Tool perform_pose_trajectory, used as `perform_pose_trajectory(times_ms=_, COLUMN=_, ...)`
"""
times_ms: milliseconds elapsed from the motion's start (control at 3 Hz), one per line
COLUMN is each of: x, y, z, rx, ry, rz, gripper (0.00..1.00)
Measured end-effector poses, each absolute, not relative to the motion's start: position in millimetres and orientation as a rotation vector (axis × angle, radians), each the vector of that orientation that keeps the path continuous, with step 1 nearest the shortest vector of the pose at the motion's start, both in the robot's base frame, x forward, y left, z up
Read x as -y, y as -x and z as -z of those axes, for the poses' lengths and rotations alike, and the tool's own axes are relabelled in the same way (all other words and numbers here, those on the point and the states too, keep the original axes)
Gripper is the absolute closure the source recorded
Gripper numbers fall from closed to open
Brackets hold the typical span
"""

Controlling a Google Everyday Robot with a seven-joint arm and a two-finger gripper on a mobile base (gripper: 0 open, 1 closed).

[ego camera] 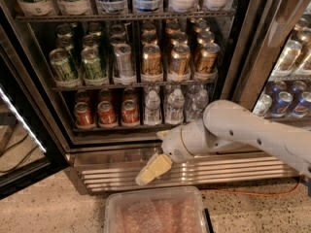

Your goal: Pick coke can from bottom shelf of fridge

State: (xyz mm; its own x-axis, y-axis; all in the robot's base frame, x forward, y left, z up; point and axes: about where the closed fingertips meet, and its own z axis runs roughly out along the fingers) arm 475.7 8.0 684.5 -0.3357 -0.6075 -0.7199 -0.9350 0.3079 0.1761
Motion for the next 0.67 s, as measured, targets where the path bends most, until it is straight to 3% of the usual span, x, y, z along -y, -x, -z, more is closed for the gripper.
perform_pose_trajectory(times_ms=667, x=-43, y=-392, z=-644, rx=-2.091, ry=1.048, rz=-0.867, gripper=0.0)
